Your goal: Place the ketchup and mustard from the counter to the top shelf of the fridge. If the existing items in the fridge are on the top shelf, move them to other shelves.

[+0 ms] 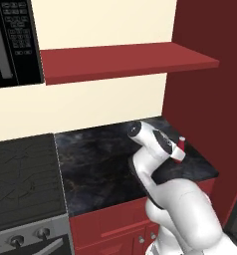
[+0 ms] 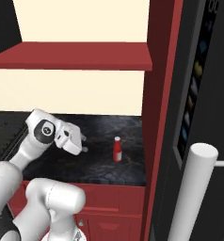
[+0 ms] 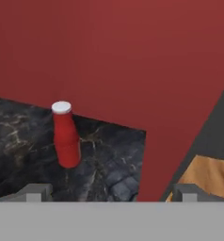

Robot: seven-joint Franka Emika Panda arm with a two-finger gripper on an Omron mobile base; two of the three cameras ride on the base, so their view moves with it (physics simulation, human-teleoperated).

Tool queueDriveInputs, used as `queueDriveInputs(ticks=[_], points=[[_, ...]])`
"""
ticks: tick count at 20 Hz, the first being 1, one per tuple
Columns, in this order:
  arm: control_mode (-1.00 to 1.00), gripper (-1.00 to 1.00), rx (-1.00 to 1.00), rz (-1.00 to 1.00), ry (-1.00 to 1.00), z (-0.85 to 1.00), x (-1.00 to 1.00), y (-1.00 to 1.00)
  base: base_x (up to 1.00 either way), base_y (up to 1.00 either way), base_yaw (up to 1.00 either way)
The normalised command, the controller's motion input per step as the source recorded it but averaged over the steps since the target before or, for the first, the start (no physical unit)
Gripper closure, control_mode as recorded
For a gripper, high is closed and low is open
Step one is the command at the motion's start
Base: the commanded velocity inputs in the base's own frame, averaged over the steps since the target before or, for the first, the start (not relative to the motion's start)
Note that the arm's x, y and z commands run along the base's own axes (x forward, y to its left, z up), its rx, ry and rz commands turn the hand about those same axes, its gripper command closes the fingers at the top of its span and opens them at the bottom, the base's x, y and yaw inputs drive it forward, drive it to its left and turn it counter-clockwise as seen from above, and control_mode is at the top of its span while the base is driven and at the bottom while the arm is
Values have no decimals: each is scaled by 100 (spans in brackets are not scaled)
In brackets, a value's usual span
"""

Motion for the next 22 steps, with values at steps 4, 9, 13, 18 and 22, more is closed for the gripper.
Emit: queueDriveInputs(ticks=[4,9,13,18,22], points=[[-100,-100,-1,-30,0,-32,18,-19,0,0,0],[-100,-100,0,-18,-2,-14,31,-2,0,0,0],[-100,-100,0,-3,-2,0,40,-2,0,0,0],[-100,-100,0,5,0,0,21,-30,0,0,0],[-100,-100,0,0,0,-4,0,-33,0,0,0]])
